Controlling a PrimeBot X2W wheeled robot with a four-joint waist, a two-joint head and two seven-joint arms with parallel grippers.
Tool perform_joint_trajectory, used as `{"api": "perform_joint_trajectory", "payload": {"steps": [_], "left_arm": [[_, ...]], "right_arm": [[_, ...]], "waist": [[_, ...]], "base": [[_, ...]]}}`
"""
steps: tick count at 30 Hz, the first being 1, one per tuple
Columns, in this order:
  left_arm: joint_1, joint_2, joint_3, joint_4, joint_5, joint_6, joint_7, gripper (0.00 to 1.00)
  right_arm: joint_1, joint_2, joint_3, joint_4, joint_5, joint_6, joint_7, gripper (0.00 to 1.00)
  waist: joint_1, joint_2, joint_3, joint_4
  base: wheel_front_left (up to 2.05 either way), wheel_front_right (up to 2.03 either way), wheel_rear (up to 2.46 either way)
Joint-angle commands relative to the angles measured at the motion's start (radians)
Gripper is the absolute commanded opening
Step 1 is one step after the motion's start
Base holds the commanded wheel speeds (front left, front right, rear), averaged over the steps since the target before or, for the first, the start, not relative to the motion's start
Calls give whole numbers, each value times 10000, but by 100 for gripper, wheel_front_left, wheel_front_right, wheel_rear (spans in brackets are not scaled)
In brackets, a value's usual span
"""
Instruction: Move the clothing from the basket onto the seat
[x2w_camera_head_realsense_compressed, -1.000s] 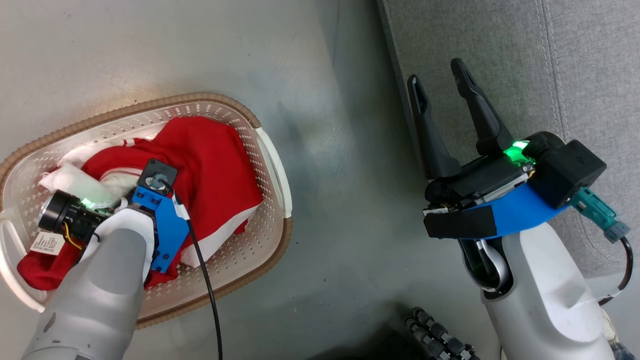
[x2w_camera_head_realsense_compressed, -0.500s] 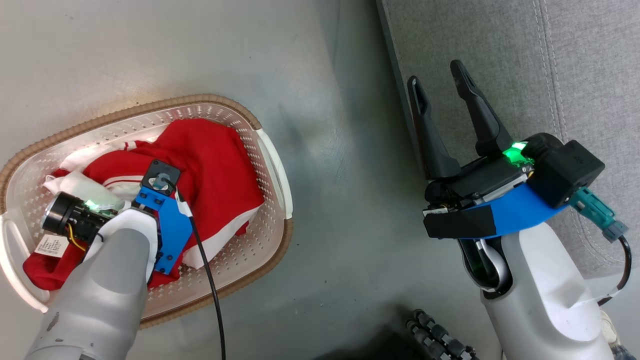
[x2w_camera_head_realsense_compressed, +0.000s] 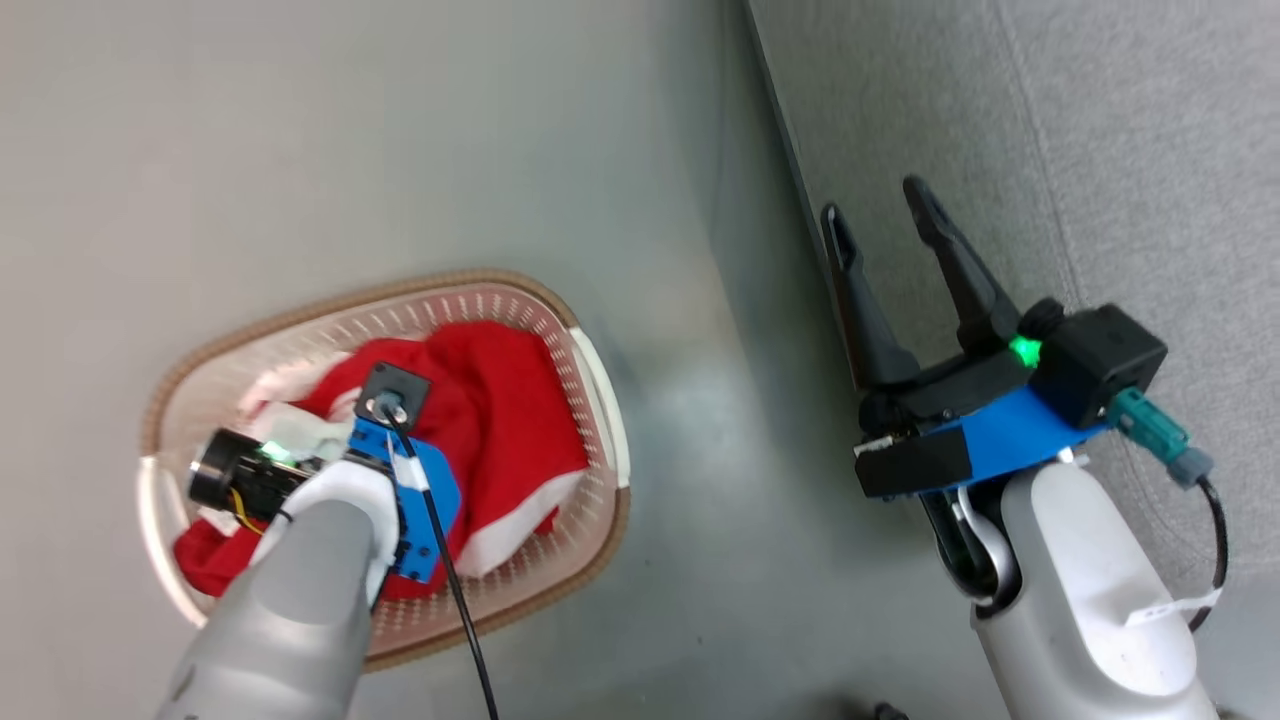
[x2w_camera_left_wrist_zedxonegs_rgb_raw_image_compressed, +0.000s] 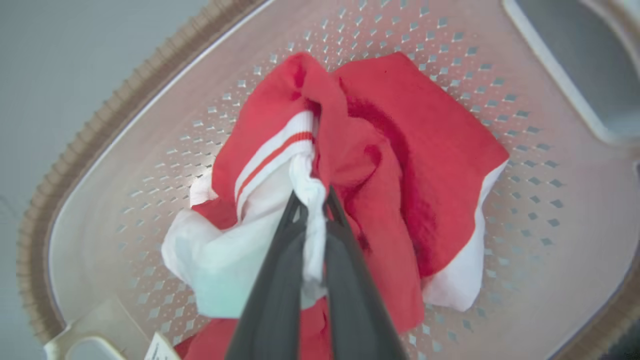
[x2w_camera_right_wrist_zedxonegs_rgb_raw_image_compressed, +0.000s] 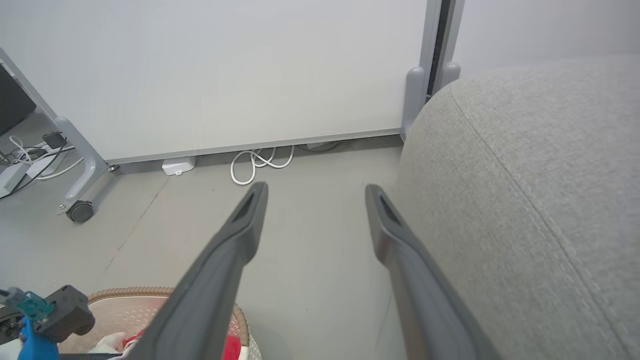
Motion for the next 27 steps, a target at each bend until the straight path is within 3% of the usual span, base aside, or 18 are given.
{"api": "perform_joint_trajectory", "payload": {"steps": [1,12,16,21,27], "left_arm": [[177,-155,81,-88,-182,-139,-251,0],[1060,-695,-264,-426,-1042,-684,-1470,0],[1336,-750,-490,-813,-1537,-743,-1638,0],[1872,-732,-1770,-2521,-3151,-767,-1454,0],[1912,-733,-2503,-3515,-4271,-769,-1357,0]], "right_arm": [[293,-40,-83,60,-117,5,117,100],[1665,-37,-551,89,-597,5,898,100],[2073,-38,-599,28,-585,5,1121,100],[2752,-38,-573,-141,-575,5,1539,100],[3204,-37,-516,-346,-468,5,1820,100]], "waist": [[0,0,-1239,682],[0,0,-4332,2060],[0,0,-4971,2349],[0,0,-5925,2726],[0,0,-6577,2797]], "base": [[0,0,0],[0,0,0],[0,0,0],[0,0,0],[0,0,0]]}}
